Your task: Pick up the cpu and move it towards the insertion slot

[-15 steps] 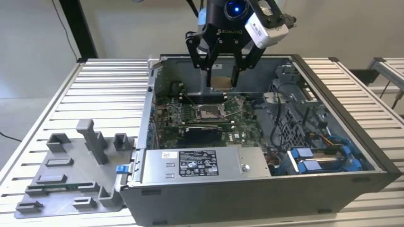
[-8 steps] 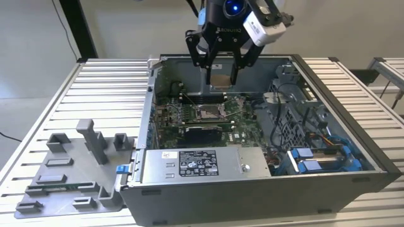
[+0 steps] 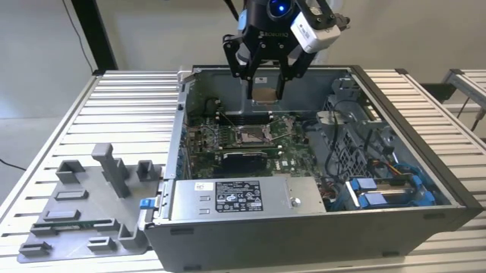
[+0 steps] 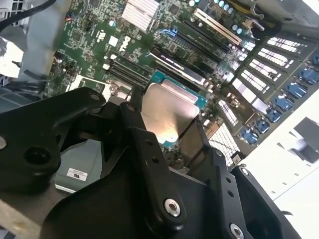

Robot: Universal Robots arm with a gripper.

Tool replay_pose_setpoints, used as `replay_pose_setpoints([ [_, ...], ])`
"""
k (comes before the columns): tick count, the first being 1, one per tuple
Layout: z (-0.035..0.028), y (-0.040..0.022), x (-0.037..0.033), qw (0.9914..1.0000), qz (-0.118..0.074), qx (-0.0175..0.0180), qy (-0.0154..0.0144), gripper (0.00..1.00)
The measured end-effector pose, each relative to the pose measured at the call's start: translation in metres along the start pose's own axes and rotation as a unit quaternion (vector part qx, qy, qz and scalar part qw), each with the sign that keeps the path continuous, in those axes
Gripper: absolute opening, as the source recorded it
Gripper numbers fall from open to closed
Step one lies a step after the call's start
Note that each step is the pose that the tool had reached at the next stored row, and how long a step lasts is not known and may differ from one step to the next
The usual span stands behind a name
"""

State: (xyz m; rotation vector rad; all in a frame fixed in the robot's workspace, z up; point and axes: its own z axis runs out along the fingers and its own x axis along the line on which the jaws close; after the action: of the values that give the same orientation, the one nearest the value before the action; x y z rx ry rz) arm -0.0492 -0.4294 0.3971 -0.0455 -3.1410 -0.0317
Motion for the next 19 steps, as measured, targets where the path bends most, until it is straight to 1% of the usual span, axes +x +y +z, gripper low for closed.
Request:
replay_pose_setpoints([
  [7, 0.0011, 0.0053, 0.0002, 1.00000, 0.000, 0.0001, 0.0002, 0.00],
  [19, 0.0031, 0.0124, 0.0004, 1.00000, 0.000, 0.0001, 0.0004, 0.00],
])
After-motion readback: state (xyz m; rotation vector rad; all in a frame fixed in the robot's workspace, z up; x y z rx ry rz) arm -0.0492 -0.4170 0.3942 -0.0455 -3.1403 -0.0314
